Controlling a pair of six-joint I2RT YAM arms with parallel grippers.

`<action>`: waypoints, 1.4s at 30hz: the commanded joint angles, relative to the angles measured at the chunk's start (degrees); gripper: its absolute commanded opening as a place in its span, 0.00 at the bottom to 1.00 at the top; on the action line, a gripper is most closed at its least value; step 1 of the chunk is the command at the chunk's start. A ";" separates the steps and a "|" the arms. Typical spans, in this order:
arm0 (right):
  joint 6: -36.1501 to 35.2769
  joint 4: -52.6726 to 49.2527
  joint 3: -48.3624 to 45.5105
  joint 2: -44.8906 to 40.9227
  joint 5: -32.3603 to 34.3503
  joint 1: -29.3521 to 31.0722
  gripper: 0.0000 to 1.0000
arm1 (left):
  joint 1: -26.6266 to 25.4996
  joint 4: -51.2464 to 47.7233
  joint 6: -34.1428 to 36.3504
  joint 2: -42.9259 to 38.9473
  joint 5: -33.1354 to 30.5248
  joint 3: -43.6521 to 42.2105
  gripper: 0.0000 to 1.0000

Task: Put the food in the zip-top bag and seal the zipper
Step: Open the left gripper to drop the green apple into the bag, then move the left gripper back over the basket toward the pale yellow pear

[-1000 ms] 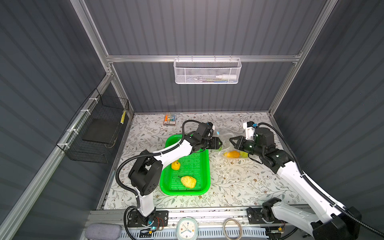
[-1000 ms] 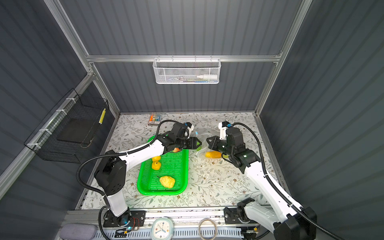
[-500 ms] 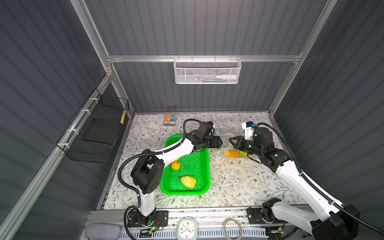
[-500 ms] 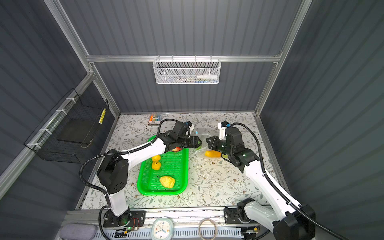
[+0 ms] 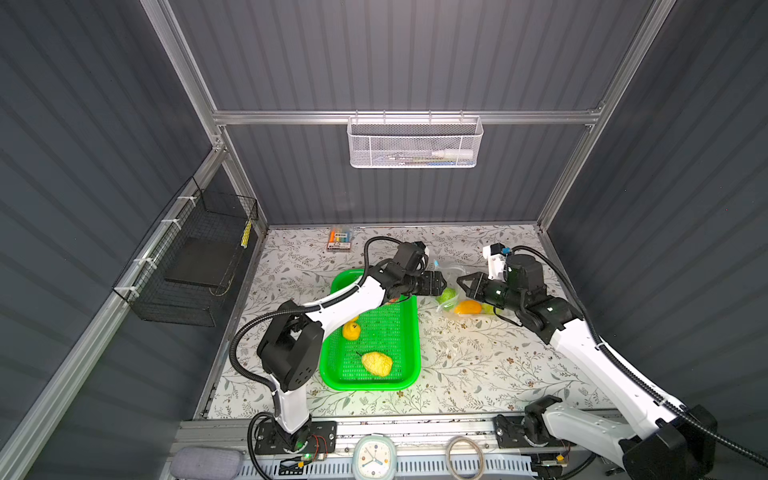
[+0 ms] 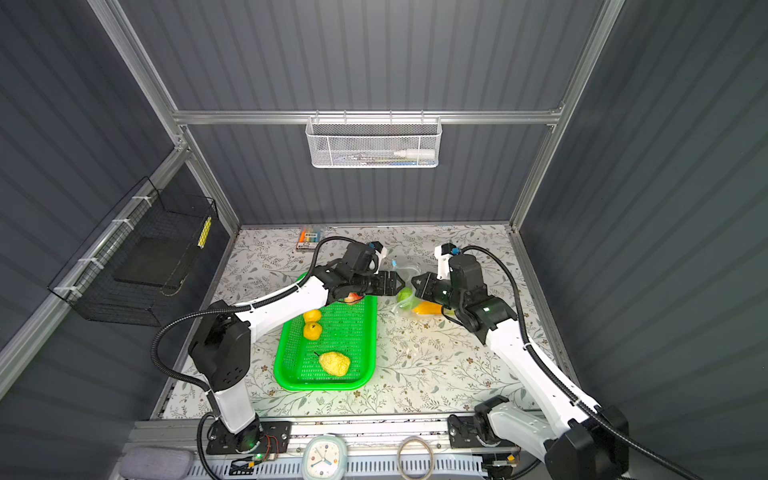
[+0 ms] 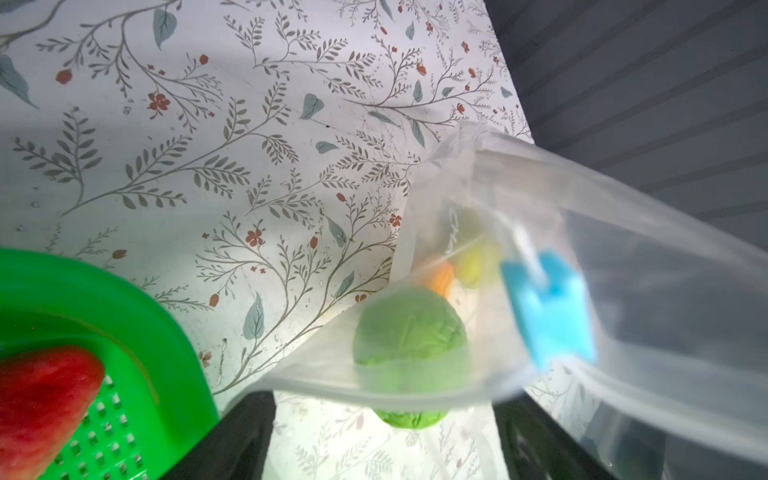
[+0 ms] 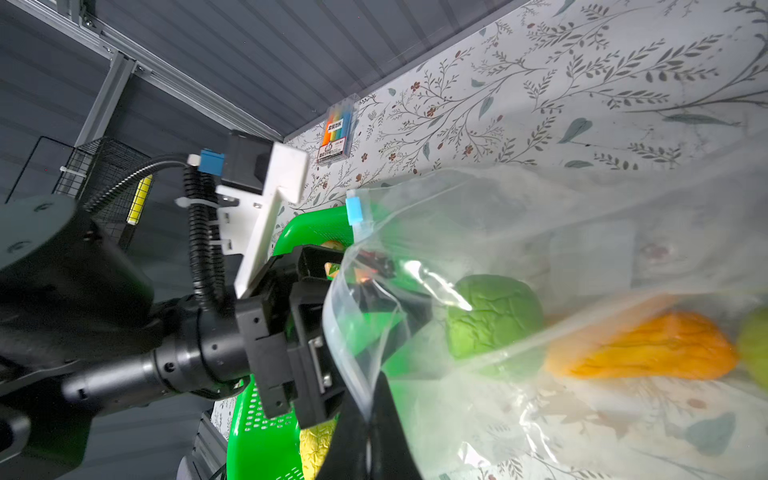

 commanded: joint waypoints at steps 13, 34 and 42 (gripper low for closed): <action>-1.44 -0.39 1.45 0.68 2.19 -0.13 0.00 | 1.74 0.94 1.01 -19.13 -6.92 -10.36 0.93; -1.53 -0.43 1.06 1.29 2.78 -0.22 0.00 | 1.44 -24.70 -6.00 -38.17 -10.09 -28.26 1.00; -1.69 -0.13 1.36 3.06 2.91 -0.22 0.00 | 0.75 -28.32 -13.18 -43.48 -7.92 -33.10 0.99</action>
